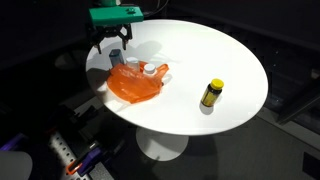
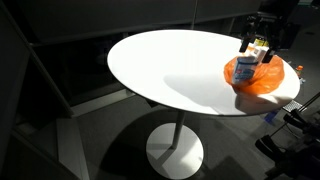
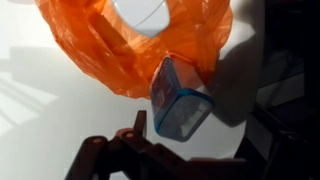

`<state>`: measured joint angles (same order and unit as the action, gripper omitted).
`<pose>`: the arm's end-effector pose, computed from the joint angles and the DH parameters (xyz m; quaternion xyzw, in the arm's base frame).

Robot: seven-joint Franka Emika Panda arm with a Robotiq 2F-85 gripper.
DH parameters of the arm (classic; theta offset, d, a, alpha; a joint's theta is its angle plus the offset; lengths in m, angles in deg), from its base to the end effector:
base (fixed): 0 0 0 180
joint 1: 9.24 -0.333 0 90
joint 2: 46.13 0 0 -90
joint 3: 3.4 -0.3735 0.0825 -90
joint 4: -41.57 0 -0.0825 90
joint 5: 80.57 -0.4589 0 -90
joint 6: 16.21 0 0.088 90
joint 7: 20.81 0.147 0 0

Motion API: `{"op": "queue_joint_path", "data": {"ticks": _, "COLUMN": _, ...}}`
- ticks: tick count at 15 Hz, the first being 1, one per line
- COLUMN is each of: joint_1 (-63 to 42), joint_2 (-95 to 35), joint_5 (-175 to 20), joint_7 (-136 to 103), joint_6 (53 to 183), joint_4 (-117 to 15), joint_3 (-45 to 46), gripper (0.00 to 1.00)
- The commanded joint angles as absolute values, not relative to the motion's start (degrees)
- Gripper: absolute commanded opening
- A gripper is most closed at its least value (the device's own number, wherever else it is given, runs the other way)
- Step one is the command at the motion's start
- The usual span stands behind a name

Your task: Pick up the blue box from the table and put it in the plastic bag

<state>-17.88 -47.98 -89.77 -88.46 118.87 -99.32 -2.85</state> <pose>0.5055 0.0786 0.2641 -0.8224 -0.5652 0.0027 0.0647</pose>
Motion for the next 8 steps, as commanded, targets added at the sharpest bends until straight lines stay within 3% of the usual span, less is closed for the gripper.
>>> {"op": "queue_joint_path", "data": {"ticks": 1, "joint_1": -16.3, "joint_2": -45.9, "joint_5": -87.0, "joint_7": -84.7, "joint_6": 115.3, "joint_4": -95.9, "joint_3": -4.9, "gripper": 1.0}}
{"op": "queue_joint_path", "data": {"ticks": 8, "joint_1": -15.7, "joint_2": -43.4, "joint_5": -84.0, "joint_7": -79.9, "joint_6": 112.8, "joint_4": -93.4, "joint_3": -6.3, "gripper": 1.0}}
